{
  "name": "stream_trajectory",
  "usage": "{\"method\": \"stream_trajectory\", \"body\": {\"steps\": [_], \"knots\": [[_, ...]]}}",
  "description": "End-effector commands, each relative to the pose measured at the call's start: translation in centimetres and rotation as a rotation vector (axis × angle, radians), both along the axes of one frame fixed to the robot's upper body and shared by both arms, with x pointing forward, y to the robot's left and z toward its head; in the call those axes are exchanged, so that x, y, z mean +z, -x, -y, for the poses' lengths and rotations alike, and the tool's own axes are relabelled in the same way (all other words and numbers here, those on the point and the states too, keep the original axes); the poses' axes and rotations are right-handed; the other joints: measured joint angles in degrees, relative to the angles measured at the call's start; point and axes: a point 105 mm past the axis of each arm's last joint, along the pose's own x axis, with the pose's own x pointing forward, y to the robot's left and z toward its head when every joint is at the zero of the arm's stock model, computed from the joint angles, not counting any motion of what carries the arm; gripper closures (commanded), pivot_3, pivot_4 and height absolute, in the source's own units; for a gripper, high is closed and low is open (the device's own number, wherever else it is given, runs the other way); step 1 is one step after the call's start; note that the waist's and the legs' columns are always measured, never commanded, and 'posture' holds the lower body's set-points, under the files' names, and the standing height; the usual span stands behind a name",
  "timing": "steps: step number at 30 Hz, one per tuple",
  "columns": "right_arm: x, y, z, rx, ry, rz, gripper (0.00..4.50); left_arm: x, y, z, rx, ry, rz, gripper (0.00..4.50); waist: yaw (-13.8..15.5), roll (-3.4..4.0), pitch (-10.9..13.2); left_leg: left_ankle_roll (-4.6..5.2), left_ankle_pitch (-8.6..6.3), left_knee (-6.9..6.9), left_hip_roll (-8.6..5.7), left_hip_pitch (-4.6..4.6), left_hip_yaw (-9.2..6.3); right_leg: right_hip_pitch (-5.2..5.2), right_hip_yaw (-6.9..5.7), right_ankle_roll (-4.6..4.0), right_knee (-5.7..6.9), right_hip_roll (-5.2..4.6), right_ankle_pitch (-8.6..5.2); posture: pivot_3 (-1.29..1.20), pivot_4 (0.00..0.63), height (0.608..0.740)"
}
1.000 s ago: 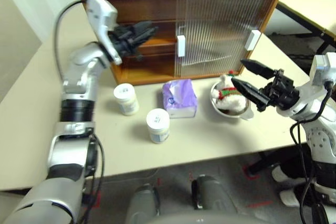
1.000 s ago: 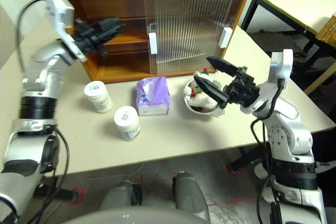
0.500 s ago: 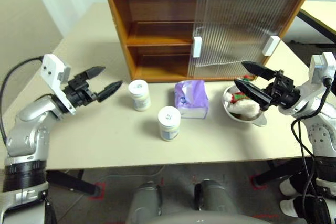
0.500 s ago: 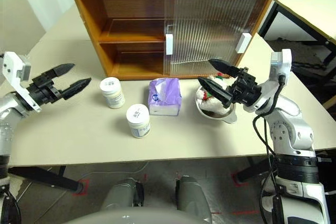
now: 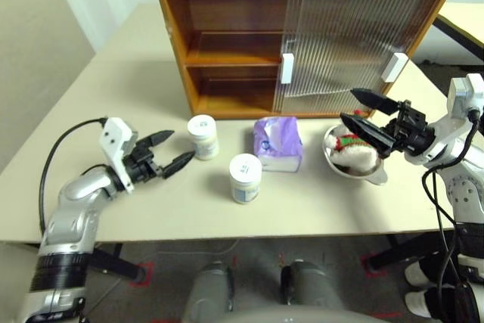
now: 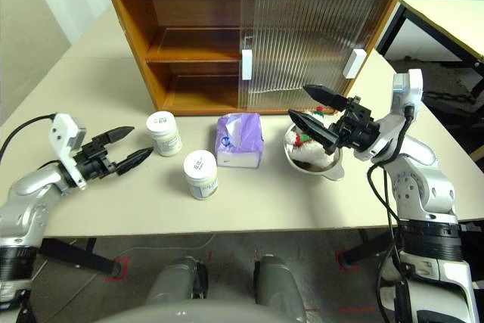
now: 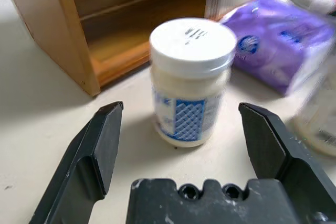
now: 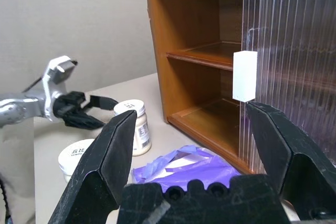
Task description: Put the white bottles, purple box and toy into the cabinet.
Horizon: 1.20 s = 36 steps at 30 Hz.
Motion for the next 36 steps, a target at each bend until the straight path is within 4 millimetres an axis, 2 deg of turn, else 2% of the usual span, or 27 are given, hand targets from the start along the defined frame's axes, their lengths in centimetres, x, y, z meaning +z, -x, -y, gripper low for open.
{"method": "stream_trajectory", "body": {"steps": [1, 9, 14, 19, 22, 24, 26, 29, 36], "knots": [[0.4, 0.3, 0.4, -0.011, 0.01, 0.013, 0.0, -2.1, -0.6, 0.9, -0.016, -0.037, -0.026, 0.02, -0.1, 0.0, 0.0, 0.0, 0.0, 0.0, -0.01, -0.01, 0.01, 0.0, 0.0, 0.01, -0.01, 0.0, 0.01, 0.0, 0.0, 0.74], [0.7, 0.7, 0.9, -0.03, 0.02, 0.019, 0.0, -3.9, -2.0, 2.3, -0.04, -0.091, -0.019, 0.02, -0.2, -0.02, 0.0, 0.01, 0.0, 0.01, -0.01, -0.04, 0.0, -0.02, 0.0, 0.03, -0.01, 0.01, 0.01, -0.03, 0.0, 0.74], [0.8, 0.7, 1.0, -0.036, 0.021, 0.024, 0.0, -4.1, -3.2, 2.4, -0.025, -0.111, -0.006, 0.02, -0.3, -0.02, 0.0, 0.01, 0.0, 0.03, -0.01, -0.03, 0.0, -0.01, 0.01, 0.1, 0.0, 0.02, 0.06, -0.03, 0.0, 0.74], [0.9, 0.7, 1.0, -0.039, 0.022, 0.03, 0.0, -4.4, -4.0, 3.4, -0.036, -0.097, 0.001, 0.02, -0.3, -0.03, 0.0, 0.01, 0.01, 0.05, -0.03, -0.03, 0.0, 0.01, 0.0, 0.23, 0.0, 0.02, 0.13, -0.04, 0.0, 0.74], [0.9, 0.7, 1.0, -0.04, 0.023, 0.033, 0.0, -4.9, -4.1, 3.8, -0.038, -0.086, -0.007, 0.6, -0.4, -0.02, 0.0, 0.01, 0.01, 0.06, -0.04, -0.04, 0.0, 0.01, 0.0, 0.27, -0.01, 0.02, 0.16, -0.04, 0.0, 0.74], [1.0, 0.8, 1.0, -0.041, 0.023, 0.034, 0.0, -5.0, -4.1, 4.2, -0.045, -0.048, -0.024, 1.29, -0.3, 0.0, 0.0, 0.01, 0.01, 0.07, -0.04, -0.03, 0.0, 0.02, 0.0, 0.28, 0.0, 0.02, 0.16, -0.05, 0.0, 0.74], [1.0, 0.8, 1.0, -0.041, 0.022, 0.034, 0.0, -5.1, -4.0, 4.4, -0.049, -0.019, -0.036, 1.33, -0.3, 0.01, 0.0, 0.01, 0.01, 0.07, -0.04, -0.03, -0.02, 0.02, -0.01, 0.28, 0.0, 0.02, 0.16, -0.05, 0.0, 0.74], [0.9, 0.8, 1.0, -0.043, 0.022, 0.033, 0.0, -4.6, -4.3, 4.3, -0.016, 0.016, -0.018, 1.33, -0.3, 0.01, 0.0, 0.01, 0.01, 0.09, -0.07, -0.03, -0.03, 0.05, 0.0, 0.27, -0.01, 0.01, 0.16, -0.05, 0.0, 0.74], [0.9, 0.7, 0.8, -0.037, 0.018, 0.032, 0.0, -0.7, -6.8, 5.0, 0.072, 0.078, 0.09, 1.33, -0.3, -0.13, 0.1, 0.02, 0.01, 0.23, -0.06, -0.1, -0.05, 0.05, -0.01, 0.38, -0.01, 0.02, 0.22, -0.03, 0.0, 0.74]]}}
